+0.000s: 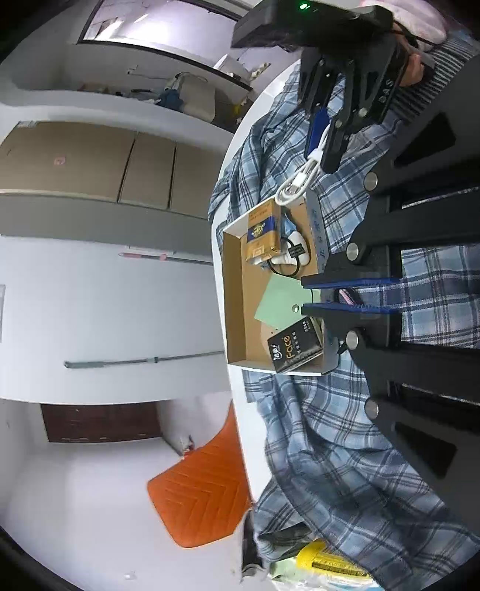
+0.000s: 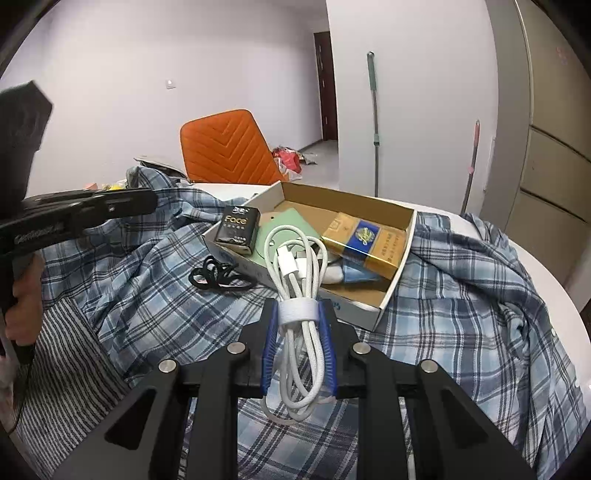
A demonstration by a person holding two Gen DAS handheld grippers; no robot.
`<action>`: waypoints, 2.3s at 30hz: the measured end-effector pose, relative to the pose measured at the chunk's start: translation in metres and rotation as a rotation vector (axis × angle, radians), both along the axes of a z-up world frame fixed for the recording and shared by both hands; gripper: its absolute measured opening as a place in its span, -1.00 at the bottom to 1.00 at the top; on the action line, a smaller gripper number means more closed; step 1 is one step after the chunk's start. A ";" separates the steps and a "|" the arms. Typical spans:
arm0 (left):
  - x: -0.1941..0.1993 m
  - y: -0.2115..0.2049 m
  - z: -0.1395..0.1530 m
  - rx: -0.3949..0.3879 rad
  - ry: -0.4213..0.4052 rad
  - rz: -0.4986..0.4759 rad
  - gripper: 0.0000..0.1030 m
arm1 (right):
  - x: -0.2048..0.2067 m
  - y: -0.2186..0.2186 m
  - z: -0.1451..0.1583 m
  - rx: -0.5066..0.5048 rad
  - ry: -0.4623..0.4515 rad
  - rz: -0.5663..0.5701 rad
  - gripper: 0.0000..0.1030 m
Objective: Organize soft objects
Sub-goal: 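Grasp the black cable with the left gripper while the right gripper holds the white cable, then carry both cables over the box and open both grippers to drop them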
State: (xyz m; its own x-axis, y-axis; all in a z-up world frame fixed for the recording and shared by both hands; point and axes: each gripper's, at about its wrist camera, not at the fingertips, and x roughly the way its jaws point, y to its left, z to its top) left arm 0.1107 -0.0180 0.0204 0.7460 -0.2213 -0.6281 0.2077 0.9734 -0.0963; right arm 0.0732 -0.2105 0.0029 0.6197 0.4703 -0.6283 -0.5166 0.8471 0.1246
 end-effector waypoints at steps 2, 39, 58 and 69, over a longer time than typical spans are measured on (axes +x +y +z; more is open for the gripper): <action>0.010 0.006 -0.010 -0.031 0.051 0.014 0.34 | 0.000 0.001 -0.001 0.002 -0.001 0.001 -0.59; 0.030 0.016 -0.050 -0.038 0.178 0.033 -0.92 | 0.007 -0.001 -0.016 0.011 0.055 0.012 -0.59; 0.015 -0.034 0.056 0.044 -0.158 -0.034 -0.92 | 0.022 0.000 0.052 0.014 -0.079 -0.044 -0.59; 0.090 -0.041 0.049 0.031 -0.128 0.030 -0.92 | 0.088 0.017 0.063 -0.012 -0.084 -0.122 -0.59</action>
State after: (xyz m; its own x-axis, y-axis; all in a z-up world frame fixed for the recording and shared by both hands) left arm 0.2005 -0.0594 0.0698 0.8266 -0.1801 -0.5332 0.1876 0.9814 -0.0407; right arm 0.1617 -0.1934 0.0662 0.7225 0.3811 -0.5768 -0.4177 0.9055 0.0751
